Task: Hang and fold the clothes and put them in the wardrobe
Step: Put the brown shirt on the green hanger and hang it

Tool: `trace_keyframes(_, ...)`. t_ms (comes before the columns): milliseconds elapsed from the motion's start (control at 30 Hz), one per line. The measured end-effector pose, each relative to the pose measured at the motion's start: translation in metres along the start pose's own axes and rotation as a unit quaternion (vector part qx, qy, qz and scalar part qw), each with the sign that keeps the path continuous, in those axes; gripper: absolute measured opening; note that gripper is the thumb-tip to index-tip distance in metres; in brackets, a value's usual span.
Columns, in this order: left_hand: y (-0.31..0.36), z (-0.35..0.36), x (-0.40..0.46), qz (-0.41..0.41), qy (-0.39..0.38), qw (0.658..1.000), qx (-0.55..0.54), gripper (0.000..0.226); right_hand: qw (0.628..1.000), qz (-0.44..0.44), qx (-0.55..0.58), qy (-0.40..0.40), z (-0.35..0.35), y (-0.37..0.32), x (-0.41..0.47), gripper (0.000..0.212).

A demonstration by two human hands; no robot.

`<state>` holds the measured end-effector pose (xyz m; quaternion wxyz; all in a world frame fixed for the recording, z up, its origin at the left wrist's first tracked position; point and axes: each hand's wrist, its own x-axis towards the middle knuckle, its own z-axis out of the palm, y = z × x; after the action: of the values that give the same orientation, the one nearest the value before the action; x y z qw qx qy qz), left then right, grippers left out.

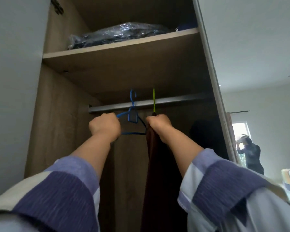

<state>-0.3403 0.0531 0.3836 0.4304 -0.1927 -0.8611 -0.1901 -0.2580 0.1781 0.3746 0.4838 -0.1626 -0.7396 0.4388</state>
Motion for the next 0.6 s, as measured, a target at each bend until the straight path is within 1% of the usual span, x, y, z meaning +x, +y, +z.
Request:
trace_keyframes(133,-0.006,-0.010,0.000,0.001,0.017,1.000,0.020,0.028,0.999,0.026,-0.028,-0.023,0.009,0.026,0.008,0.038)
trace_keyframes(267,-0.016,-0.015,-0.015,0.000,0.035,0.999,0.023,0.027,0.999,0.021,-0.028,0.003,0.014,0.035,0.004,0.033)
trace_keyframes(367,-0.028,-0.023,-0.030,-0.005,0.054,0.998,0.023,0.027,0.999,0.029,-0.019,0.008,0.012,0.032,-0.006,0.033)
trace_keyframes(500,-0.047,-0.037,-0.049,-0.005,0.070,0.997,0.014,0.027,0.999,0.038,-0.022,-0.004,0.012,0.024,-0.023,0.037)
trace_keyframes(600,-0.055,-0.045,-0.069,-0.003,0.067,0.997,0.027,0.028,0.997,0.048,-0.052,-0.008,0.015,0.021,-0.042,0.049)
